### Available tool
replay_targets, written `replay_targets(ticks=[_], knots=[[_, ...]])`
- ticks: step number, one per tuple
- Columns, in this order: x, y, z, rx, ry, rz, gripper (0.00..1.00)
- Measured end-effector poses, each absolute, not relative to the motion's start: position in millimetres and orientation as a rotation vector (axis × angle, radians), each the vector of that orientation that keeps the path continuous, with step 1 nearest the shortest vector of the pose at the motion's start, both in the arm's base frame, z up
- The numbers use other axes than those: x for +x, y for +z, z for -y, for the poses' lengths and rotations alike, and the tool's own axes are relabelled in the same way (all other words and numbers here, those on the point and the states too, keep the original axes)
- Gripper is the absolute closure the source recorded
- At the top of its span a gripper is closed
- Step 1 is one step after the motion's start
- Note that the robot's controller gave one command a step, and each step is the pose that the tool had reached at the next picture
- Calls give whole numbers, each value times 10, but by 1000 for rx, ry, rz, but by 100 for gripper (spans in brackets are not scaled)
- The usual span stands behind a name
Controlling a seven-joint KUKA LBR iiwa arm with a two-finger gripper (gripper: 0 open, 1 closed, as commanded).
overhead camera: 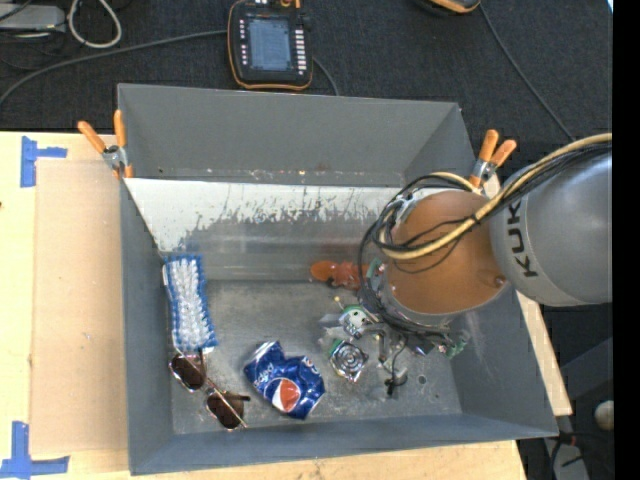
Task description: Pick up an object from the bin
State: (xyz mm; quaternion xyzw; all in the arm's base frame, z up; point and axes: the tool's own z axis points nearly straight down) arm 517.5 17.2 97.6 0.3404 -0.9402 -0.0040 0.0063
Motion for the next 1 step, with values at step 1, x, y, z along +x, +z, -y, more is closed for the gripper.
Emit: replay_targets(ticks=[1], knots=[[5486, 692, -146, 1396, -2, 2820, 0]])
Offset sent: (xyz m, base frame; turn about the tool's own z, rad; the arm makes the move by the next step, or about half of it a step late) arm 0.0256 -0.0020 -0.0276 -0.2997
